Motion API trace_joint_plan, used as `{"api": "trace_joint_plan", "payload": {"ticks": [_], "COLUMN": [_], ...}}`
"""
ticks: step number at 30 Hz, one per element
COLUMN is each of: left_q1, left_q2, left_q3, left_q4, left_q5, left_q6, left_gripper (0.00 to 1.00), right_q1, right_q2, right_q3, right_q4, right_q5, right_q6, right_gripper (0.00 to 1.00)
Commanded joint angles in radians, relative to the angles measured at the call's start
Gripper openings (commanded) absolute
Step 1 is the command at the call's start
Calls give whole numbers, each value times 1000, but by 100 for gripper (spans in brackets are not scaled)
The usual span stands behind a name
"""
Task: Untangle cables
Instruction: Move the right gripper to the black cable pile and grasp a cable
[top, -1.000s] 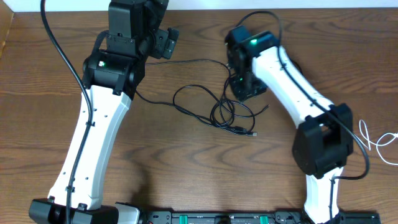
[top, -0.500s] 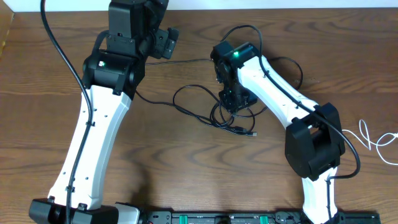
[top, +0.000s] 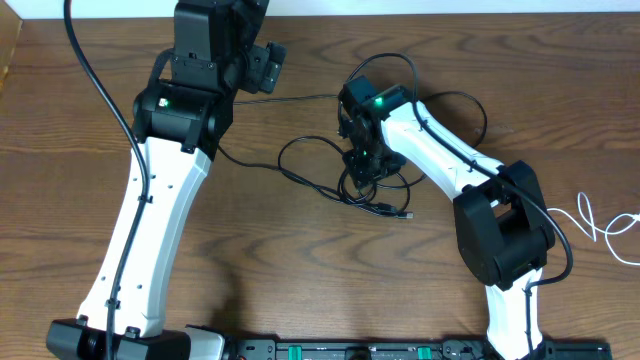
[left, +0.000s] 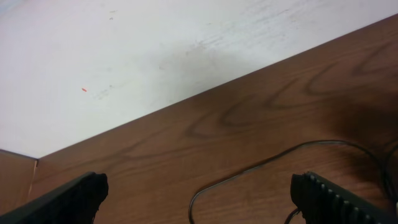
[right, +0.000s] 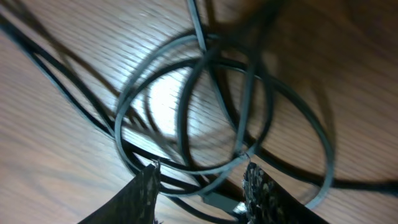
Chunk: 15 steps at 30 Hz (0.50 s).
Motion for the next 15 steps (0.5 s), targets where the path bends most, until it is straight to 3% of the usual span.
{"api": "trace_joint_plan", "payload": {"ticks": [1,15], "left_q1": [5,5], "left_q2": [1,1], "left_q3": [-17,-17], "left_q4": [2,5], "left_q5": [-17,-16], "left_q6": [2,2], "left_gripper": [98,99], "right_q1": [-7,-13], "right_q2": [-3,-3], "right_q3": [-23,-76], "right_q4": [16,56], "right_q5": [-72,24], "right_q6": [-31,0], "right_gripper": [43,43]}}
